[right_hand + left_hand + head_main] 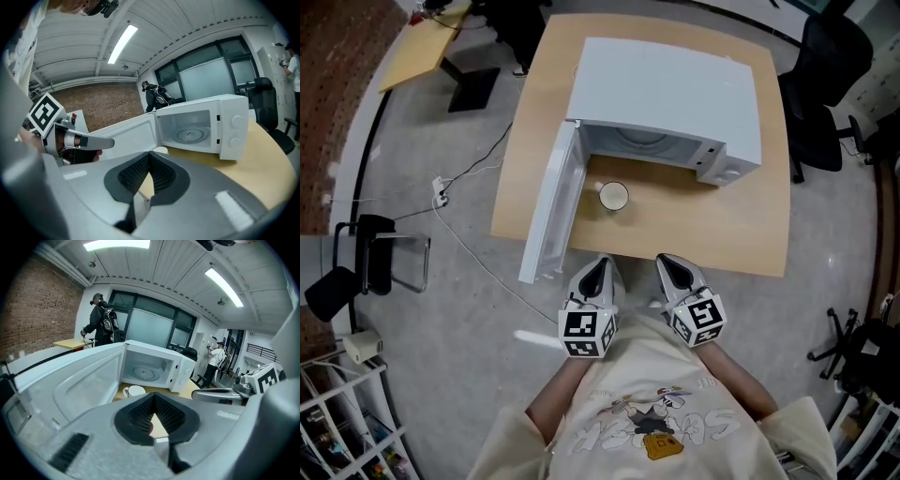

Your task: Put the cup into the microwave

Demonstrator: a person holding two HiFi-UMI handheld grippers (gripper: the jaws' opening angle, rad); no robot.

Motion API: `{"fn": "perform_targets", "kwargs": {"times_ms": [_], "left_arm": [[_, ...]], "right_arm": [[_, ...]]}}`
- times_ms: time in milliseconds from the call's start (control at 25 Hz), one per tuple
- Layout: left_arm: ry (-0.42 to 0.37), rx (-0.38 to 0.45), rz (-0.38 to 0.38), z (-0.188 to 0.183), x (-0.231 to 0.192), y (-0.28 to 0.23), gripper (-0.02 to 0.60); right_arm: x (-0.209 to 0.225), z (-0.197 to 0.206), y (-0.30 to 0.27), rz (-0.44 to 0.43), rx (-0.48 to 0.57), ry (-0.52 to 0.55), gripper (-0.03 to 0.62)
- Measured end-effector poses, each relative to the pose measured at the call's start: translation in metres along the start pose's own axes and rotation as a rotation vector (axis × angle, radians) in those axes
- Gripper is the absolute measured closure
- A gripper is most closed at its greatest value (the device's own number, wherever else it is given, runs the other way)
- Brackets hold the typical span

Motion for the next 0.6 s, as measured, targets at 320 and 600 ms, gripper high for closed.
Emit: {"fn": "perform_targets", "kwargs": {"times_ms": [320,600], "left_arm": [[0.015,-0.018,0.0,-0.045,-0.035,-0.038,0.577],[0.058,-0.002,-0.069,-0.054,-0.041,-0.05,0.577]], "right_arm": [[0.006,-0.025,-0.076,-0.058,-0.056,0.169,0.588],[0.031,-0.003,-0.129,-0.188,-0.087,0.24,0.223]]}}
Point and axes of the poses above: the fingertips, and each gripper's own axes: y backward along the fingers, x to its right, z out of its underside, the point moved 6 cm from there along y, backward along the fingers, and after that the axes turned 10 degrees about y, right-handed, at the moved point
